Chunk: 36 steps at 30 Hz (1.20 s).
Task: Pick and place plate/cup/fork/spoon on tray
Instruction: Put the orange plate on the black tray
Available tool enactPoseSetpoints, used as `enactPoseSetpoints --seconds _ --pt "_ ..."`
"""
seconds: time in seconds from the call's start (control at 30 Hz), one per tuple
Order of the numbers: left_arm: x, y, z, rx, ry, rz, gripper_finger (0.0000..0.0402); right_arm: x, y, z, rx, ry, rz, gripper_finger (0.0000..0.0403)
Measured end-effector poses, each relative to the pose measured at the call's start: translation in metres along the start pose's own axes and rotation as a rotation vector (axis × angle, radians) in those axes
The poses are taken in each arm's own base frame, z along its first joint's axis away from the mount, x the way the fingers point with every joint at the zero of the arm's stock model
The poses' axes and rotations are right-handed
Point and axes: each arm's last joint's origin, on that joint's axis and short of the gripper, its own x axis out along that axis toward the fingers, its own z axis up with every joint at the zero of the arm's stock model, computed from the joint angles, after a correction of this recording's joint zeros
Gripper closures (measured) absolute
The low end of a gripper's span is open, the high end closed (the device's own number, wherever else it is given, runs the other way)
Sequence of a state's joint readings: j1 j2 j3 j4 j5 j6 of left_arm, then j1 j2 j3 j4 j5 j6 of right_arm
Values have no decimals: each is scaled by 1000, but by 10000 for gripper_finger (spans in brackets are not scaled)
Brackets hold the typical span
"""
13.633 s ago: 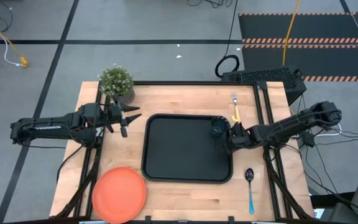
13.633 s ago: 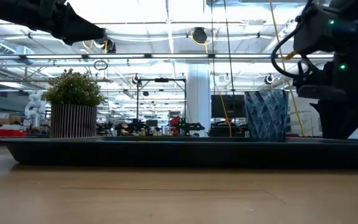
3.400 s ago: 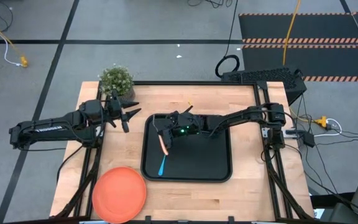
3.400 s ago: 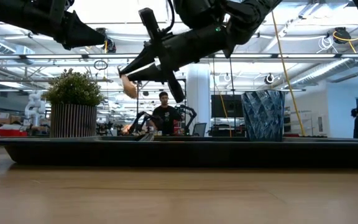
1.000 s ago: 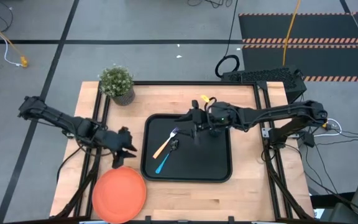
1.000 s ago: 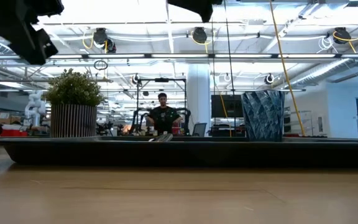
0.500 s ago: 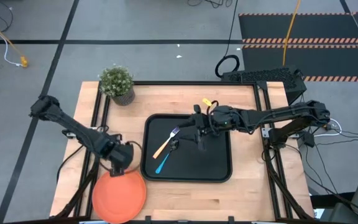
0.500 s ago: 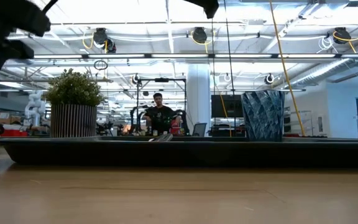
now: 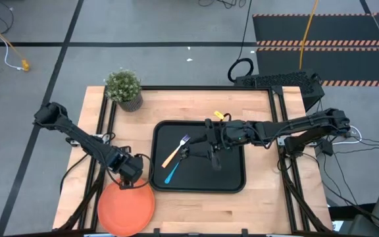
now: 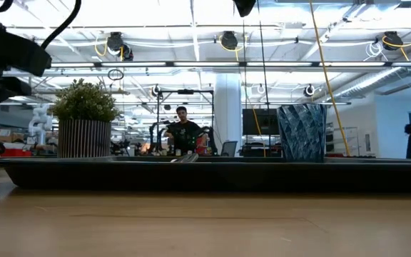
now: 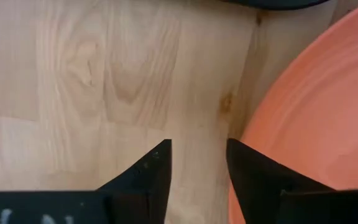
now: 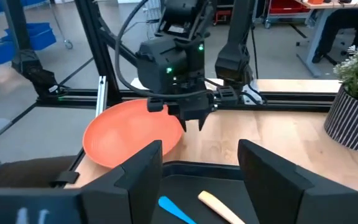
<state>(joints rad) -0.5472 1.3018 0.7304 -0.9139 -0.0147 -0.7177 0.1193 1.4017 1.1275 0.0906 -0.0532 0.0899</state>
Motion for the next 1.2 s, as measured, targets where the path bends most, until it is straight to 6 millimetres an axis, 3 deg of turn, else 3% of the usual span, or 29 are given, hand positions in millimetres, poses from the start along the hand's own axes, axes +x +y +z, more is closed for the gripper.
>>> enactPoseSetpoints --seconds 0.27,0.5,0.87,1.2 --pt "12 -1 0 -30 -33 -65 175 1 0 -6 26 14 -1 202" --pt "32 6 -10 -55 -4 -85 179 1 -1 -9 27 18 -7 202" --pt "6 -1 -2 1 32 -64 209 -1 -3 -7 23 7 -59 202" --pt "-10 -5 1 -16 16 -81 211 -1 -3 -9 23 21 -60 202"
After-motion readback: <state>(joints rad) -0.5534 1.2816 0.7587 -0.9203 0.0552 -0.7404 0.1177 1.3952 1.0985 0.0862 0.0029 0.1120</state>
